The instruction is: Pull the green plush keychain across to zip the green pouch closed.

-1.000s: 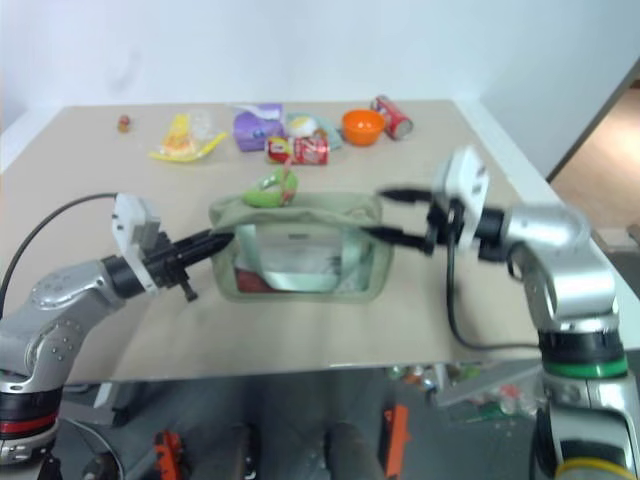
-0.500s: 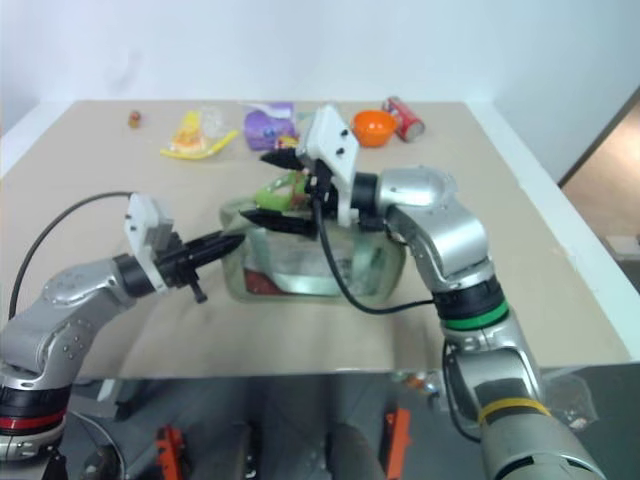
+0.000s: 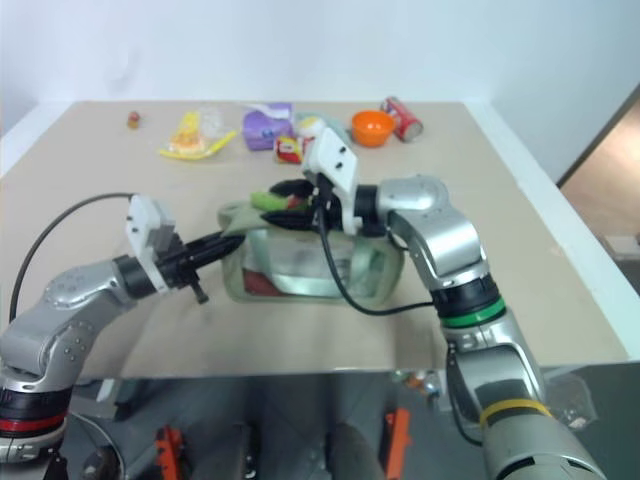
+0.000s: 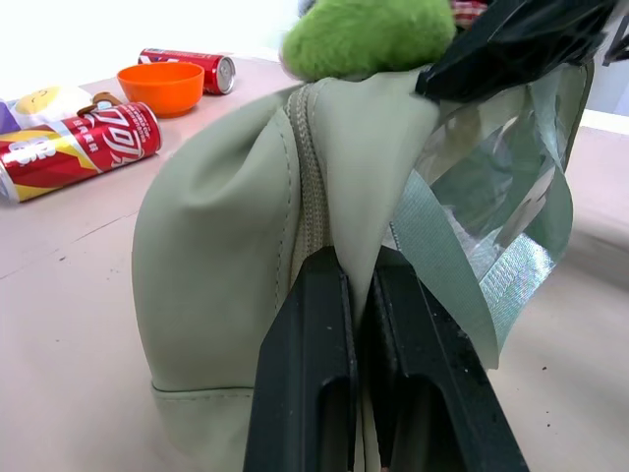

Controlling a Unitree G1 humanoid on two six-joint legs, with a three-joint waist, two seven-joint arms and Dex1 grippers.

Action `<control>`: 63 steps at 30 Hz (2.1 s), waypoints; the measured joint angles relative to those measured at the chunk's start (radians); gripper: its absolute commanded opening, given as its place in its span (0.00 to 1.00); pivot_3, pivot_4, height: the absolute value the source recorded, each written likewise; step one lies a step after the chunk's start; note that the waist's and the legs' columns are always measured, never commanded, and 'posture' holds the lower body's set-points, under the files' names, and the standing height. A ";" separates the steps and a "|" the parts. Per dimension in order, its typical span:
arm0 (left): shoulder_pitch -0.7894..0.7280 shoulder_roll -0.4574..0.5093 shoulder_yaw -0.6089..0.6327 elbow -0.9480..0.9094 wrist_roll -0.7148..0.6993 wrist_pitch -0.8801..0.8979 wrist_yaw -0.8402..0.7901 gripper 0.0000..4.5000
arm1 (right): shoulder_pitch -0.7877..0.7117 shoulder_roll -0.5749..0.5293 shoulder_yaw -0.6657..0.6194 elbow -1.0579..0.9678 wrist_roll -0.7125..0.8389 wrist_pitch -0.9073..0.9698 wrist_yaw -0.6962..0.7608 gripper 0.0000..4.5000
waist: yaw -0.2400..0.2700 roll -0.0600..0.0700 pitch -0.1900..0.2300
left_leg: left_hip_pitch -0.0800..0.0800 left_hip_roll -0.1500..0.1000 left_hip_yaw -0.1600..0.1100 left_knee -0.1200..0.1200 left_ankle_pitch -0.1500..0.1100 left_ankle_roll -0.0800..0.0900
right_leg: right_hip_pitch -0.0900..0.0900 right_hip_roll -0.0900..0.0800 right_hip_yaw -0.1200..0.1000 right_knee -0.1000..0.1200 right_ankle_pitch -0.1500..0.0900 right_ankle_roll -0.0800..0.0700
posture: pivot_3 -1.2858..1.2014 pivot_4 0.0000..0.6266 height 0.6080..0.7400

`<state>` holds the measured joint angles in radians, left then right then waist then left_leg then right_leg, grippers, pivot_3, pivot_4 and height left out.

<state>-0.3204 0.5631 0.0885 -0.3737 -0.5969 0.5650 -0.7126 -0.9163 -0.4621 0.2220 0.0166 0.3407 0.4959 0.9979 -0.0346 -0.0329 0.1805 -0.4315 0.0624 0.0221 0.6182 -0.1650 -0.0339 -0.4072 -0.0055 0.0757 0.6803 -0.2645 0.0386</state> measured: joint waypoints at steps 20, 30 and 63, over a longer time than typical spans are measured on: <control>-0.021 -0.014 -0.035 0.005 0.010 -0.018 0.005 0.00 | 0.011 -0.017 -0.111 -0.048 0.167 0.160 -0.019 0.24 | 0.001 0.000 0.000 | -0.001 0.000 -0.001 0.000 0.000 0.000 | -0.001 0.000 0.000 0.000 0.000 -0.001 | 0.52 0.24 1.00; -0.027 -0.014 -0.038 0.034 0.023 -0.034 -0.011 0.00 | 0.050 -0.038 -0.150 -0.113 0.163 0.126 -0.042 0.62 | 0.000 0.001 0.000 | 0.000 0.000 -0.001 0.000 0.000 0.000 | 0.000 0.001 -0.001 0.000 -0.003 0.003 | 0.52 0.24 1.00; 0.112 0.046 -0.027 -0.111 -0.020 -0.016 -0.054 0.00 | -0.264 -0.029 -0.030 0.588 -0.129 -0.360 0.286 0.62 | -0.010 0.001 0.001 | 0.001 0.000 -0.001 -0.002 0.000 0.000 | 0.001 0.000 -0.001 0.000 -0.002 -0.002 | 0.52 0.24 1.00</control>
<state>-0.2080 0.6088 0.0617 -0.4848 -0.6166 0.5490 -0.7664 -1.1808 -0.4910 0.1923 0.6050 0.2116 0.1364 1.2835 -0.0447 -0.0320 0.1811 -0.4306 0.0628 0.0215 0.6165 -0.1654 -0.0334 -0.4066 -0.0056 0.0747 0.6802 -0.2666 0.0361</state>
